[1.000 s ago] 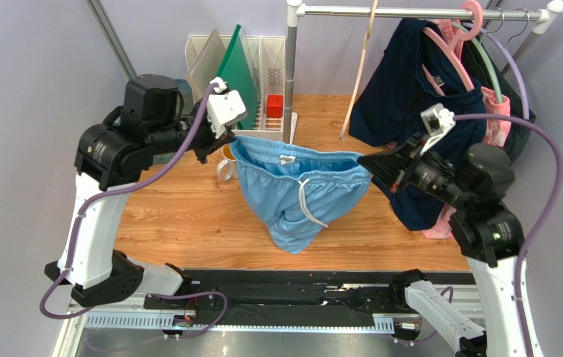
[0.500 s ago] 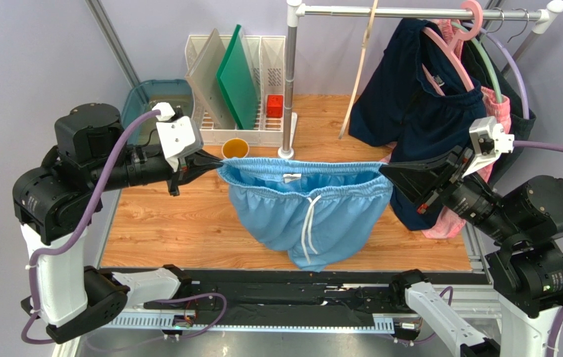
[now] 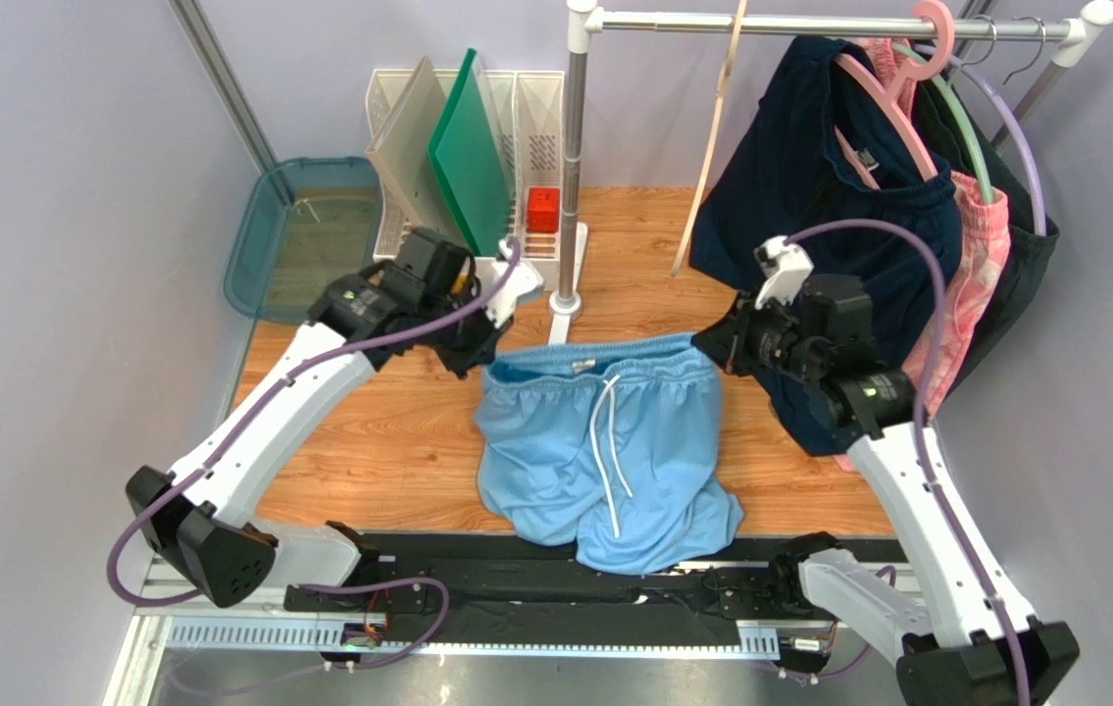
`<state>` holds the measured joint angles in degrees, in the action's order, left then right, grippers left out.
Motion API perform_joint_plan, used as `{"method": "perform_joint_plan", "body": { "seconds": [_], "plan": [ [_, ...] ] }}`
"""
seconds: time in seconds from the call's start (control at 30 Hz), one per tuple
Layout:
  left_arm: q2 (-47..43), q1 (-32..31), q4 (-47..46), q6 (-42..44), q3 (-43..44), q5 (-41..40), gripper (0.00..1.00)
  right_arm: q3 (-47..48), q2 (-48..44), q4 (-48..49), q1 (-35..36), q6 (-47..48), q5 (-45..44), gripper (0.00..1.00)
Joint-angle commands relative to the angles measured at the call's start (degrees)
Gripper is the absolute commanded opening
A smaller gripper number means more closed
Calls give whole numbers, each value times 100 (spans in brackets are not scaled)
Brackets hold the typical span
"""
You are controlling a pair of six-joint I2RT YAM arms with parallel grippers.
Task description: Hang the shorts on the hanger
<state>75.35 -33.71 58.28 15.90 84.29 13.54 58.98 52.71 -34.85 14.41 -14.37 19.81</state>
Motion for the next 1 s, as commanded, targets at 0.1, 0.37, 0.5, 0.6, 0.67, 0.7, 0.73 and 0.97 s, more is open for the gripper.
{"method": "perform_joint_plan", "body": {
  "seconds": [0.1,0.37,0.5,0.6,0.67,0.7,0.73,0.97],
  "plan": [
    [418,-65,-1186,-139,-1800,439,0,-1869,-7,1522,-26,119,286,0],
    [1719,-65,-1908,-316,-1724,290,0,-1882,1170,1965,-26,197,93,0],
    [1808,-65,-1751,-71,-1600,420,13,-1408,1628,1282,-27,452,181,12],
    [1275,-65,-1487,150,-1740,754,40,-1354,1200,779,-26,540,224,29],
    [878,-65,-1311,194,-1802,817,56,-1354,805,542,-26,619,312,46],
    [511,-65,-1180,194,-1828,834,67,-1337,359,297,-26,681,321,53],
    [342,-56,-1100,194,-1811,843,68,-1284,154,173,-26,690,295,60],
    [-688,-48,-152,185,-795,835,99,171,-858,-1232,-26,708,147,100]
  ]
}}
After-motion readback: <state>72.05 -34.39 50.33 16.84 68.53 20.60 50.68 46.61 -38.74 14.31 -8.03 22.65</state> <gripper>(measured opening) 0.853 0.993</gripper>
